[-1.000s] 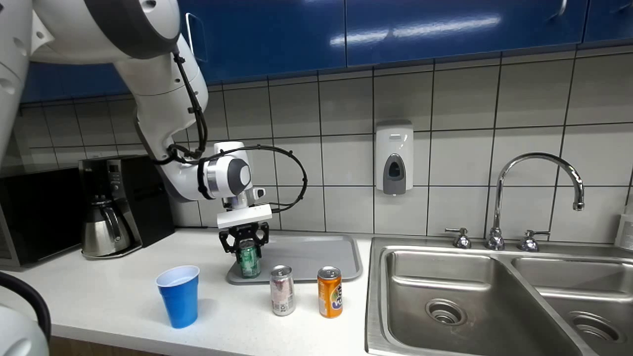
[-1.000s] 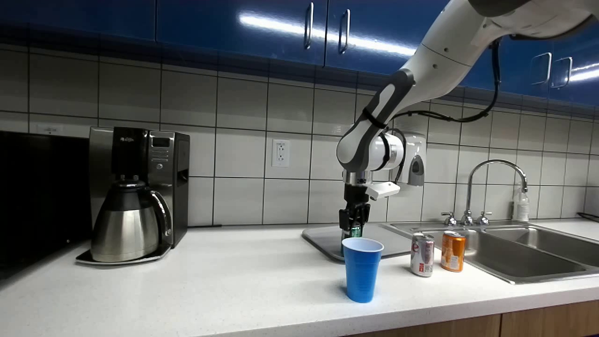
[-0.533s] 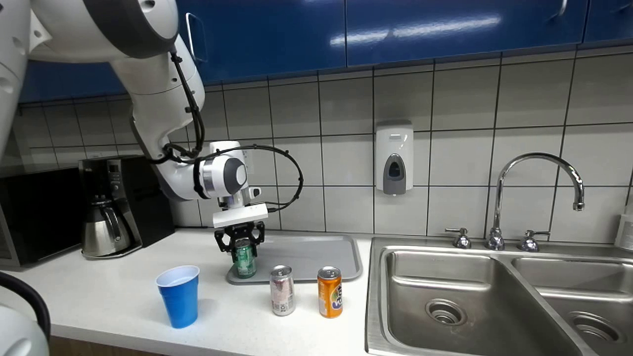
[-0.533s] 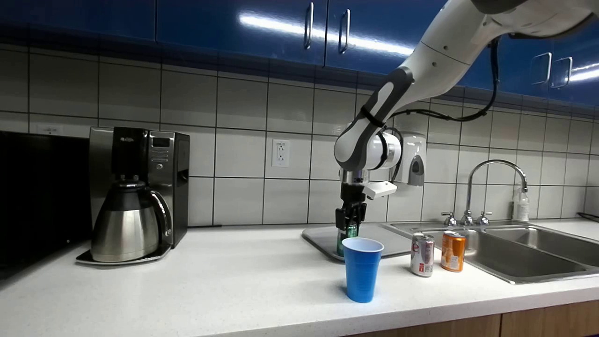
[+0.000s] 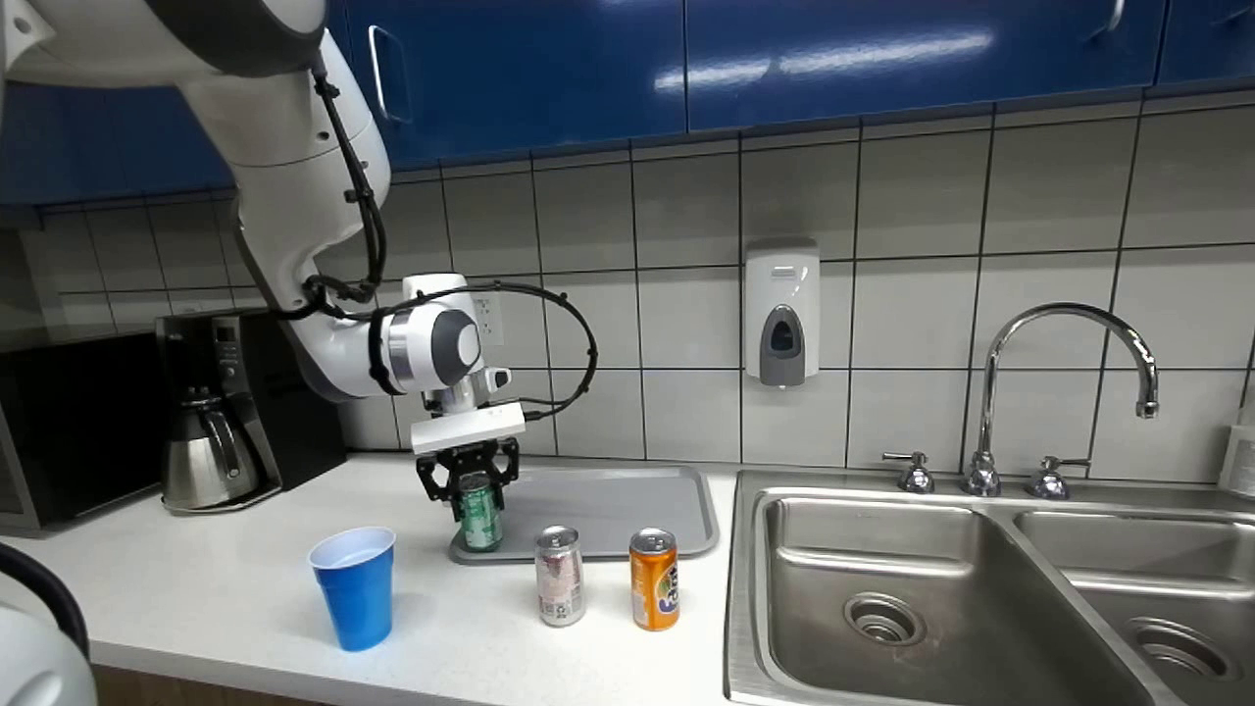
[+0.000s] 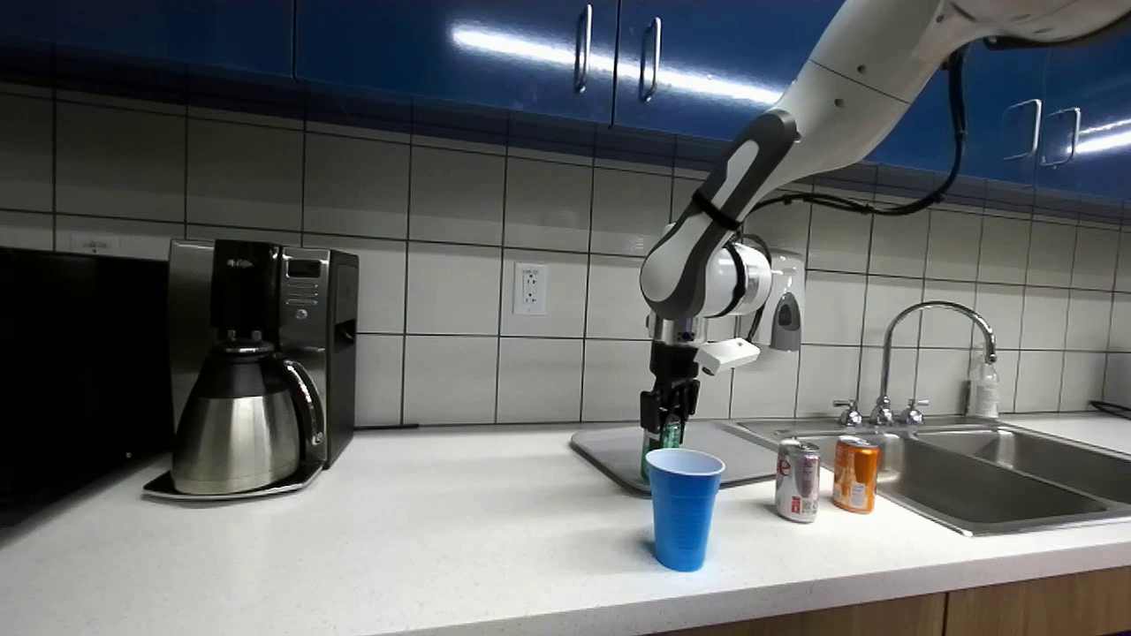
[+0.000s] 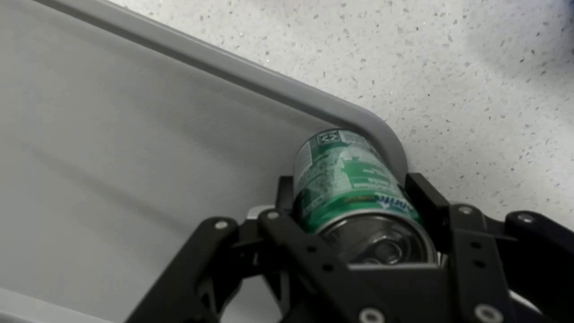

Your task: Move all the cans from the tray to the counter top

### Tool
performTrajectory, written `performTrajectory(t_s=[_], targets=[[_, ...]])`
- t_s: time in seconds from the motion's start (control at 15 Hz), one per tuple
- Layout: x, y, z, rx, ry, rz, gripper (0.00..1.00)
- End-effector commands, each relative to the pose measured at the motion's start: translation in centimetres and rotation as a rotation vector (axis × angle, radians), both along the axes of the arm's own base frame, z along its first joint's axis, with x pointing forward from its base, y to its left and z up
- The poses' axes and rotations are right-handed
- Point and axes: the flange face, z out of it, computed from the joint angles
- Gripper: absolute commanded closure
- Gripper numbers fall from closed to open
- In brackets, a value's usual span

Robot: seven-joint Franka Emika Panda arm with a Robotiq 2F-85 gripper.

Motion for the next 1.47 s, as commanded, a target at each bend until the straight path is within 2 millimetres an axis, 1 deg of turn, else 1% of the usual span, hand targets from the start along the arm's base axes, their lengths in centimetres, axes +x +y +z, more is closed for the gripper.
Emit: performTrajectory(t_s=[0.0,0.47,0.8,1.07,1.4], targets=[[-2.6,-0.4,1.7,0.005,-0.029,-0.012,0.62],[-5.9,-1.1,2.3,0.009,-0.046,-0.026,0.62],[-7.9,-1.6,2.3,0.009,-0.042,-0.037,0.62],[-9.1,-2.0,1.7,0.002,-0.022,-0.049,0.62],[-9.8,-2.7,0.7,-0.01,0.008,-0.072,0.62]])
